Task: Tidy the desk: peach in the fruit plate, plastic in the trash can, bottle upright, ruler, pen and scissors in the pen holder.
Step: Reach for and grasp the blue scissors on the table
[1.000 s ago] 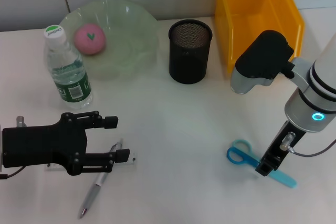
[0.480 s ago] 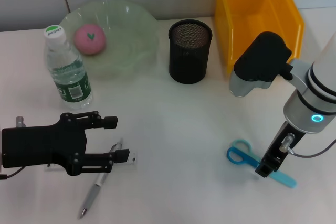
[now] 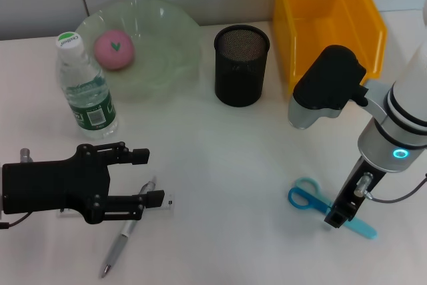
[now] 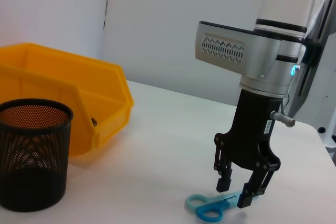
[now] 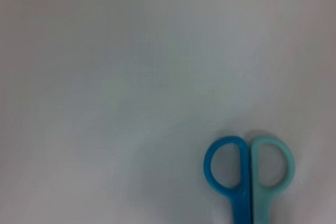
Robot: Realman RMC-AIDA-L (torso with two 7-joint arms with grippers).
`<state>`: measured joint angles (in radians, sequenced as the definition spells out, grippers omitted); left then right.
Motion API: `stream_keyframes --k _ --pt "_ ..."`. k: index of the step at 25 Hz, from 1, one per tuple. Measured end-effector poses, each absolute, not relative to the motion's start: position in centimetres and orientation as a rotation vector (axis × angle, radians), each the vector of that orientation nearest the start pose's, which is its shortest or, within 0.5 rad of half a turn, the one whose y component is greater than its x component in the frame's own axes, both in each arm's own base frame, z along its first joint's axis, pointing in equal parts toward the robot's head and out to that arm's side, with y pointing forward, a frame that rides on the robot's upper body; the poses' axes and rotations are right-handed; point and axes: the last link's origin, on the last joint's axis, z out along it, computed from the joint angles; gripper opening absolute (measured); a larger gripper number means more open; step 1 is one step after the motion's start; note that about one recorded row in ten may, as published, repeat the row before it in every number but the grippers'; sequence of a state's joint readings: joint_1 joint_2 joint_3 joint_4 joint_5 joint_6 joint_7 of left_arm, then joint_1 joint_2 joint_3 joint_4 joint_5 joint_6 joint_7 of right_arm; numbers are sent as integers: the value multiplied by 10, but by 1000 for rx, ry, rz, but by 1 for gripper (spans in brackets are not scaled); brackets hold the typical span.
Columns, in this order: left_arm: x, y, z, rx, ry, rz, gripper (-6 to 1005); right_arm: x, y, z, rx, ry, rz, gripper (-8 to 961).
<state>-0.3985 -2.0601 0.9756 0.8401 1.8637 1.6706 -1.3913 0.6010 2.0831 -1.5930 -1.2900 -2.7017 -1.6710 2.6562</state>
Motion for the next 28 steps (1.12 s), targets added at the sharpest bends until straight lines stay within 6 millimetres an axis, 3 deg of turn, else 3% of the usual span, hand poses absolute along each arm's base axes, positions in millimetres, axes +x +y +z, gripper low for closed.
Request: stream_keyframes --k 28 --pt "-249 297 2 -2930 -418 -663 795 202 319 -34 -2586 904 -951 407"
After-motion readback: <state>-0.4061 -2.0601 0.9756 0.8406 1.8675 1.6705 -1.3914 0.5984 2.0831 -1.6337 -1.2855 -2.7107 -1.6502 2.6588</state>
